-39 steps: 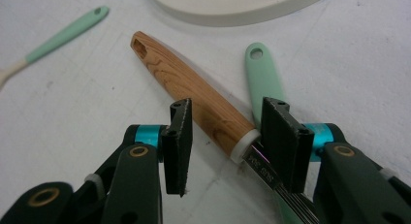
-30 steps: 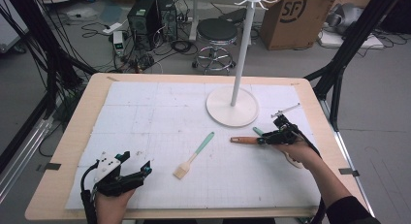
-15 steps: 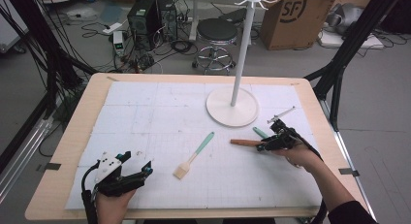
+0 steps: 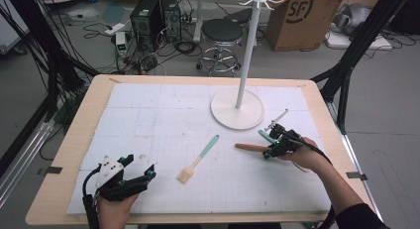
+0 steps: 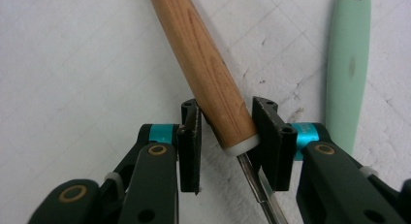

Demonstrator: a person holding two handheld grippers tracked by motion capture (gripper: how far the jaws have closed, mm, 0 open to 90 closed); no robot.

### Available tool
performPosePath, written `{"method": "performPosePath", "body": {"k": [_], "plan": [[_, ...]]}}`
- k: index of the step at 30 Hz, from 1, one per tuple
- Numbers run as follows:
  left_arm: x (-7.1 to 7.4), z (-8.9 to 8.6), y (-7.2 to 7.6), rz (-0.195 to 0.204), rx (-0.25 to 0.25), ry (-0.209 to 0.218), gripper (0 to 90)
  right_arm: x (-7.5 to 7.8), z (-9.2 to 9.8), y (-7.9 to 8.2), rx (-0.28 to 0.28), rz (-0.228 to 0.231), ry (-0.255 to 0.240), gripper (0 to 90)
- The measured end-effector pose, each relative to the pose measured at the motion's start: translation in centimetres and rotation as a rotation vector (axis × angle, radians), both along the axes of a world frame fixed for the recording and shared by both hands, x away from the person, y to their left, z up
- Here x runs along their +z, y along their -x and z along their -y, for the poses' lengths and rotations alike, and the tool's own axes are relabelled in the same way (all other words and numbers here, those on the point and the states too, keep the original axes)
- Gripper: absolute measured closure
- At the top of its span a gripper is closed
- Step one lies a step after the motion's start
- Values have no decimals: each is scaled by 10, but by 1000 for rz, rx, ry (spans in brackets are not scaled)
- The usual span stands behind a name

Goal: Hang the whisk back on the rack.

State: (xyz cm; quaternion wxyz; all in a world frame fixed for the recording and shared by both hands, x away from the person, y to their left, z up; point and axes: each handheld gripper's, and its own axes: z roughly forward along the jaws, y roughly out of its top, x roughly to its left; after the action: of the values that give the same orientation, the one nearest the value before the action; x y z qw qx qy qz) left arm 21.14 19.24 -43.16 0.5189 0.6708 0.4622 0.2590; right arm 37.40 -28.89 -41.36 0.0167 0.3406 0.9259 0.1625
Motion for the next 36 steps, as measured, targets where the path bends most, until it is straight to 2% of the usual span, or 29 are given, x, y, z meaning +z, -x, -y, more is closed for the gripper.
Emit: {"method": "performPosePath", "body": {"k": [2, 3, 4, 5, 6, 10, 13, 17, 24, 25, 28, 29, 34, 36], "plan": [[0, 0, 0, 0, 5, 2, 191, 0, -1, 1, 20, -5, -1, 691], [0, 0, 0, 1, 4, 1, 191, 0, -1, 1, 33, -20, -6, 738], [0, -1, 0, 0, 5, 1, 191, 0, -2, 2, 40, -26, 3, 740], [0, -1, 0, -1, 4, 1, 191, 1, -2, 2, 42, -34, -12, 744], [-1, 0, 0, -1, 3, 4, 191, 1, -3, 4, 55, -24, -12, 745], [0, 0, 0, -1, 4, 4, 192, 5, -1, 3, 48, -47, -66, 745], [0, 0, 0, -1, 3, 5, 192, 9, 4, 2, 15, -51, -106, 745], [-1, 0, 0, -3, 2, 3, 192, 18, 12, 1, -19, -39, -175, 745], [0, 0, 0, -1, 8, 3, 192, 31, 24, -4, -90, -18, -361, 745], [0, 0, 0, 0, 8, 1, 192, 32, 26, -5, -102, -29, -382, 745], [0, -1, 0, -2, 8, -2, 192, 33, 27, -6, -115, -28, -418, 745], [0, -1, 0, -3, 8, 0, 192, 34, 28, -6, -120, -41, -435, 745], [0, -1, 0, -2, 8, 2, 192, 35, 31, -7, -149, -35, -558, 745], [0, -1, 0, -2, 8, 2, 192, 35, 30, -7, -150, -28, -562, 745]]}}
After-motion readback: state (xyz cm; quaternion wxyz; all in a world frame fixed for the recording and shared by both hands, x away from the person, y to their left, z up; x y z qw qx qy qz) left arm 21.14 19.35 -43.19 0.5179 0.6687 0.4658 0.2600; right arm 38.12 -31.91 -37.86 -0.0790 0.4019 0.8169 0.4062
